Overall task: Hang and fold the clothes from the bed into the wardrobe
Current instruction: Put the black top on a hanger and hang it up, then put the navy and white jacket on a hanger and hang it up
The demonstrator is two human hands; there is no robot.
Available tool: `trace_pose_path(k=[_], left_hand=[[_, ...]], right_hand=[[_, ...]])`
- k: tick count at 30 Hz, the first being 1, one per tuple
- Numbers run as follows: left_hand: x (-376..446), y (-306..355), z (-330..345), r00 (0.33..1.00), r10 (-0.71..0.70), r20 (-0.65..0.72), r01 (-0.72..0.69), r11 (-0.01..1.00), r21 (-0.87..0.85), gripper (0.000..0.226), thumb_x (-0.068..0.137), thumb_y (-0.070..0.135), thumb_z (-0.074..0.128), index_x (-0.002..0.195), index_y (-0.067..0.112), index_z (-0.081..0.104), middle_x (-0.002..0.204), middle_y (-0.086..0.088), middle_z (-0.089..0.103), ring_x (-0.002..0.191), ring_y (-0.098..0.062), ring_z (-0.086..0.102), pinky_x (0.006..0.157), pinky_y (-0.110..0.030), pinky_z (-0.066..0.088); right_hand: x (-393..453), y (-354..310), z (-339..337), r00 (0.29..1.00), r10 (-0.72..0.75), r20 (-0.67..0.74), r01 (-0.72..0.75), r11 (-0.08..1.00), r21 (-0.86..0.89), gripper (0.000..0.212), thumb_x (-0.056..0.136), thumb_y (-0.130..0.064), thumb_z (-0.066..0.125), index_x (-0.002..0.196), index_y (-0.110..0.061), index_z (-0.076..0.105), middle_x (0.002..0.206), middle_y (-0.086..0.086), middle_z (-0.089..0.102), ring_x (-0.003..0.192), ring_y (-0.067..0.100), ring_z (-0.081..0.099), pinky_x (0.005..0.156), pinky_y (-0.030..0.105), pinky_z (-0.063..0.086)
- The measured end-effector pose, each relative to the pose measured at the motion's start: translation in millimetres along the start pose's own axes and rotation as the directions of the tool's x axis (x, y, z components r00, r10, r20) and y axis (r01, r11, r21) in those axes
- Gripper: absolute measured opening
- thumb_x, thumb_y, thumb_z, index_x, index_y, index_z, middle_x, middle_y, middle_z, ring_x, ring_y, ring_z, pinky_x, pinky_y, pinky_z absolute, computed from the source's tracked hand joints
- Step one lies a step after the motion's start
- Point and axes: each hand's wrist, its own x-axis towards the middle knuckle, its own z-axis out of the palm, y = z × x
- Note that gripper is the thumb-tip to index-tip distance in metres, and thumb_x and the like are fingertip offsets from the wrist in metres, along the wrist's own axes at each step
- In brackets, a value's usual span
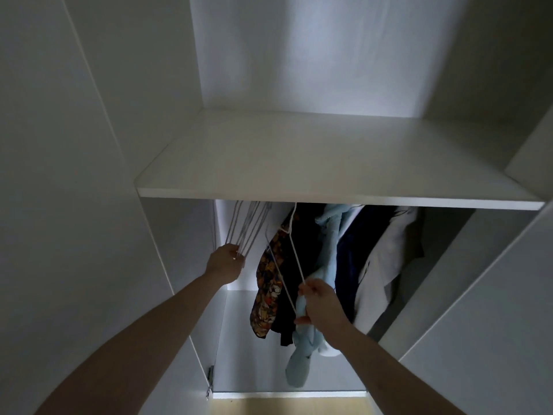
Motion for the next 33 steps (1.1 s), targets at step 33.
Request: trace_pose_path(k=[33], left_hand=[[-379, 81, 211, 0.419, 0.449, 0.789, -0.623, 0.774, -0.110, 0.023, 0.100, 0.035, 0.062, 0.080, 0.029, 0.070, 0.086, 0.015, 0.075, 0.086, -0.005, 0.069, 0.079, -0.033, 0.052]], right_hand=[[-538, 255, -213, 0.551, 0.054, -0.833, -0.242, 0.966, -0.097, 0.030, 0.102, -0.017, 0.054, 0.080, -0.029, 0.068, 0.077, -0.023, 0.069, 0.062, 0.012, 0.053, 0.060, 0.026, 0.042]])
